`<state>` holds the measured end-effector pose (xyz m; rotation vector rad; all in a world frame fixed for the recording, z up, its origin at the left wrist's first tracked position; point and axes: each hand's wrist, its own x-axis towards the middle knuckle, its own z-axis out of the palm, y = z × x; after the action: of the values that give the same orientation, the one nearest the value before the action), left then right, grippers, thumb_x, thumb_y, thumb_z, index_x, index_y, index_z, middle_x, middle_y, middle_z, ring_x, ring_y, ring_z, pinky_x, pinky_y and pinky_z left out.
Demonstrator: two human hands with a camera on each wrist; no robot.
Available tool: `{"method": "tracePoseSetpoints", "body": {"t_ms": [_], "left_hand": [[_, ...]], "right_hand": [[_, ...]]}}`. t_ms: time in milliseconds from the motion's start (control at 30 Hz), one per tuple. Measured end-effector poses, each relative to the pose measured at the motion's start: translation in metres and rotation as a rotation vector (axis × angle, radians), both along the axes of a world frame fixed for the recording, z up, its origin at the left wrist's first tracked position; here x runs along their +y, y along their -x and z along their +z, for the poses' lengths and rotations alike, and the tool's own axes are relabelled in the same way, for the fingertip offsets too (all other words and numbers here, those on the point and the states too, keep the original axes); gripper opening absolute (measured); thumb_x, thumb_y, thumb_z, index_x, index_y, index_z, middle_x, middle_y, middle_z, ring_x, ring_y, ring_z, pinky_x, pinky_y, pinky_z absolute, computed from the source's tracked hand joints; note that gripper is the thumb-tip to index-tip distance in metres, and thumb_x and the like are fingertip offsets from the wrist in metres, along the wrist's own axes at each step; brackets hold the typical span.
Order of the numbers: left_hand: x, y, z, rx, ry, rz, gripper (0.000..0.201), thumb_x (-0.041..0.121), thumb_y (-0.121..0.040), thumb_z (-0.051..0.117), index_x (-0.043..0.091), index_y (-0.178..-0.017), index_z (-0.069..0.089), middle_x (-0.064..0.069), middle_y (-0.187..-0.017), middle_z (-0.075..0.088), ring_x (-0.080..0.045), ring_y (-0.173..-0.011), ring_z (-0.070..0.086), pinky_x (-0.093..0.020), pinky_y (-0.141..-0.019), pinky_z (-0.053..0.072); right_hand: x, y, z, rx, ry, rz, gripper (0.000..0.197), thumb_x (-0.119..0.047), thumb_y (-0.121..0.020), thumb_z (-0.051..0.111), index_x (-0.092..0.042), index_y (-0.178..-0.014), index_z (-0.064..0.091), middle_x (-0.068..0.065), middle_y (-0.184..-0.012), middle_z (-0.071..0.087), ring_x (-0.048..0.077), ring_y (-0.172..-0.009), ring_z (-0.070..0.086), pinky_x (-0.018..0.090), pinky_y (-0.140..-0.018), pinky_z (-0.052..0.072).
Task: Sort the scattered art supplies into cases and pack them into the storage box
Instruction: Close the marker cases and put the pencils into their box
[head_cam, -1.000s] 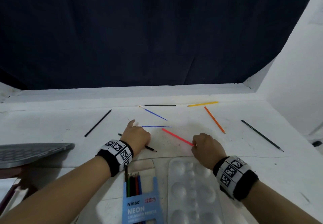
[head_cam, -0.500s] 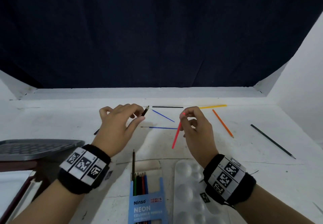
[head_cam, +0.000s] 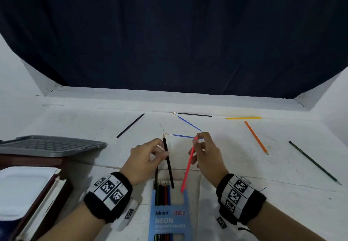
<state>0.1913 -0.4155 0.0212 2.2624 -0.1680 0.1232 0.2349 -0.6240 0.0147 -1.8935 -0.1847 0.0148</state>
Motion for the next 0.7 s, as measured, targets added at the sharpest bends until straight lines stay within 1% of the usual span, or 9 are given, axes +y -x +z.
{"method": "tracePoseSetpoints", "body": {"t_ms": [100,167,233,333,400,533,600,633,700], "left_hand": [[0.001,-0.01,-0.006,0.05,-0.032,0.002,0.016,0.044,-0.092,0.064,0.029,-0.09,0.059,0.025,-0.078,0.071,0.004,-0.08,0.063,-0.039,-0.087,0.047],[-0.002,-0.016,-0.008,0.126,-0.09,-0.002,0.02,0.047,-0.091,0.064,0.028,-0.085,0.059,0.022,-0.076,0.071,0.002,-0.08,0.063,-0.038,-0.088,0.046],[-0.008,-0.019,-0.009,0.196,-0.28,-0.017,0.025,0.051,-0.09,0.063,0.03,-0.078,0.054,0.017,-0.076,0.067,-0.003,-0.08,0.06,-0.037,-0.091,0.041],[-0.016,-0.015,-0.009,0.204,-0.533,-0.052,0.03,0.054,-0.091,0.058,0.031,-0.075,0.047,0.013,-0.08,0.056,-0.007,-0.079,0.052,-0.037,-0.084,0.027],[-0.018,-0.009,-0.007,0.198,-0.658,-0.092,0.027,0.056,-0.088,0.058,0.03,-0.085,0.05,0.012,-0.086,0.05,-0.009,-0.081,0.048,-0.038,-0.085,0.022],[-0.016,0.007,-0.015,0.087,-0.853,-0.191,0.046,0.068,-0.083,0.054,0.03,-0.108,0.051,0.009,-0.102,0.045,-0.014,-0.094,0.046,-0.038,-0.083,0.022],[-0.011,0.014,-0.024,-0.001,-0.876,-0.25,0.057,0.072,-0.082,0.043,0.031,-0.121,0.05,0.006,-0.115,0.045,-0.016,-0.105,0.047,-0.038,-0.084,0.021],[-0.009,0.018,-0.028,-0.003,-0.89,-0.288,0.065,0.073,-0.081,0.033,0.031,-0.128,0.049,0.004,-0.126,0.044,-0.017,-0.116,0.046,-0.041,-0.091,0.022],[-0.006,0.026,-0.032,0.051,-0.918,-0.372,0.081,0.074,-0.079,0.013,0.032,-0.142,0.041,0.002,-0.151,0.032,-0.018,-0.14,0.031,-0.051,-0.108,0.017]], "right_hand": [[0.0,-0.004,-0.005,0.004,0.051,0.014,0.007,-0.024,-0.104,0.044,-0.028,-0.099,0.045,0.007,-0.076,0.07,0.02,-0.056,0.066,0.02,-0.049,0.045],[0.002,-0.005,-0.006,0.028,0.078,0.029,0.006,-0.022,-0.103,0.046,-0.027,-0.101,0.045,0.007,-0.078,0.07,0.02,-0.057,0.067,0.022,-0.049,0.047],[0.003,-0.005,-0.007,0.054,0.091,0.047,0.007,-0.018,-0.102,0.05,-0.023,-0.105,0.045,0.008,-0.081,0.069,0.017,-0.057,0.067,0.023,-0.05,0.05],[0.005,-0.006,-0.01,0.051,0.131,0.062,0.02,-0.011,-0.098,0.056,-0.019,-0.114,0.046,0.009,-0.085,0.066,0.013,-0.057,0.067,0.026,-0.057,0.057],[0.006,-0.006,-0.013,0.048,0.146,0.067,0.031,-0.008,-0.096,0.06,-0.019,-0.119,0.044,0.009,-0.086,0.064,0.015,-0.058,0.067,0.031,-0.061,0.06],[0.007,-0.005,-0.022,0.016,0.239,0.141,0.052,-0.003,-0.09,0.063,-0.031,-0.126,0.039,0.011,-0.084,0.064,0.025,-0.068,0.068,0.036,-0.069,0.06],[0.007,-0.004,-0.026,0.0,0.297,0.203,0.046,-0.004,-0.089,0.065,-0.032,-0.121,0.047,0.007,-0.084,0.064,0.024,-0.073,0.068,0.038,-0.072,0.06],[0.007,-0.004,-0.027,-0.01,0.328,0.231,0.037,-0.005,-0.089,0.066,-0.027,-0.116,0.053,0.003,-0.087,0.063,0.02,-0.073,0.066,0.037,-0.073,0.059],[0.006,-0.003,-0.028,-0.047,0.414,0.279,0.019,-0.009,-0.09,0.067,-0.016,-0.106,0.063,-0.001,-0.093,0.062,0.007,-0.073,0.06,0.022,-0.075,0.055]]}}
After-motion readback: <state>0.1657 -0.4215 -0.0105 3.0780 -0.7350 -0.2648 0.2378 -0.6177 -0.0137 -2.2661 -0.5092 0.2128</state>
